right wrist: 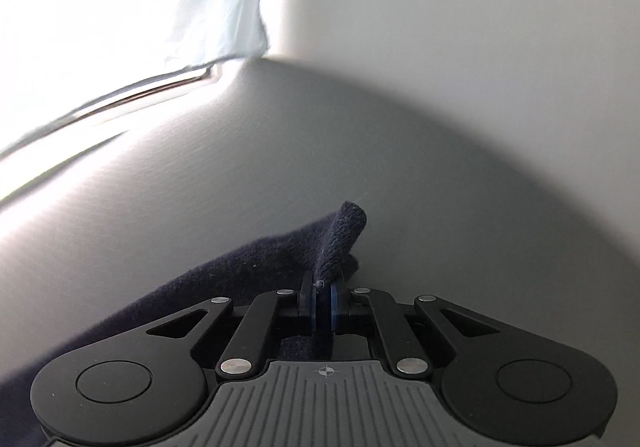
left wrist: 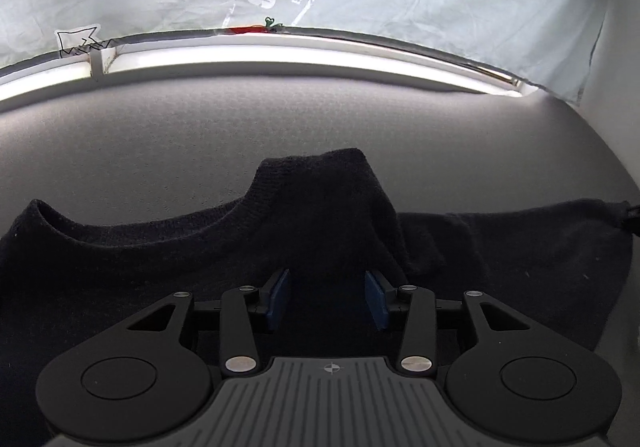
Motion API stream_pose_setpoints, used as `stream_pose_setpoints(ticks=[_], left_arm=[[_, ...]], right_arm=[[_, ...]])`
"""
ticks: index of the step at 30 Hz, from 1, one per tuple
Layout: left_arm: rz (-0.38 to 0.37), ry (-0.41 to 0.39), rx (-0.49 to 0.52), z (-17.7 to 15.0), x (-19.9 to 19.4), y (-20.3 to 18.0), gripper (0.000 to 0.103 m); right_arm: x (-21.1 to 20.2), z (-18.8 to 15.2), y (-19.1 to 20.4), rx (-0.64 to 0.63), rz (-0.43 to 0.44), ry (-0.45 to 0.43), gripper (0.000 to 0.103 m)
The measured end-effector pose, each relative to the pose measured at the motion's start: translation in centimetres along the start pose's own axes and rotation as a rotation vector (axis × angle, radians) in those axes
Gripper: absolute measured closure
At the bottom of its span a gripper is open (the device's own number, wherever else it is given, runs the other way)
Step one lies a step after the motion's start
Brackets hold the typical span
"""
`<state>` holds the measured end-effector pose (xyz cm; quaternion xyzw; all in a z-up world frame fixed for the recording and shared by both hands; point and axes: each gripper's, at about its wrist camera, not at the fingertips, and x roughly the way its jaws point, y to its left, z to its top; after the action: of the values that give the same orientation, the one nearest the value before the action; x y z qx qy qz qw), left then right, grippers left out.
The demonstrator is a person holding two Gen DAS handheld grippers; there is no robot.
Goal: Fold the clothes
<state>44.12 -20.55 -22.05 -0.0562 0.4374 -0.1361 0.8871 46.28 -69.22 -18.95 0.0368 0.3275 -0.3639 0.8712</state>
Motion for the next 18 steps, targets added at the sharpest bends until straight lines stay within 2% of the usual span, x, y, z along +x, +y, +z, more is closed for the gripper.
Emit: stream_pose_setpoints(ticks=[5, 8, 10, 13, 18], left_arm=[[0.036, -0.01, 0.023, 0.0, -0.1, -0.5, 0.054], [0.096, -0.015, 0.105, -0.3, 0.3, -2.2, 0.049], [0.103, -0.011, 0.117, -0.4, 0.1, -2.8, 0.049], [0.111, -0.009, 0.109, -0.9, -1.0, -2.4, 0.045], [0.131, 0.003, 0.073, -1.9, -2.5, -1.2, 0.045]], right_arm=[[1.6, -1.3, -3.0, -0.043, -0.011, 0.011, 0.094], [2.4, -2.1, -3.5, -0.072, -0.031, 0.012, 0.094], [2.6, -2.4, -3.7, -0.065, -0.052, -0.001, 0.094], [3.1, -1.8, -3.9, -0.086, -0.084, -0.025, 0.094], [5.0, 0.3, -4.5, -0.093, -0.121, -0.017, 0.095]])
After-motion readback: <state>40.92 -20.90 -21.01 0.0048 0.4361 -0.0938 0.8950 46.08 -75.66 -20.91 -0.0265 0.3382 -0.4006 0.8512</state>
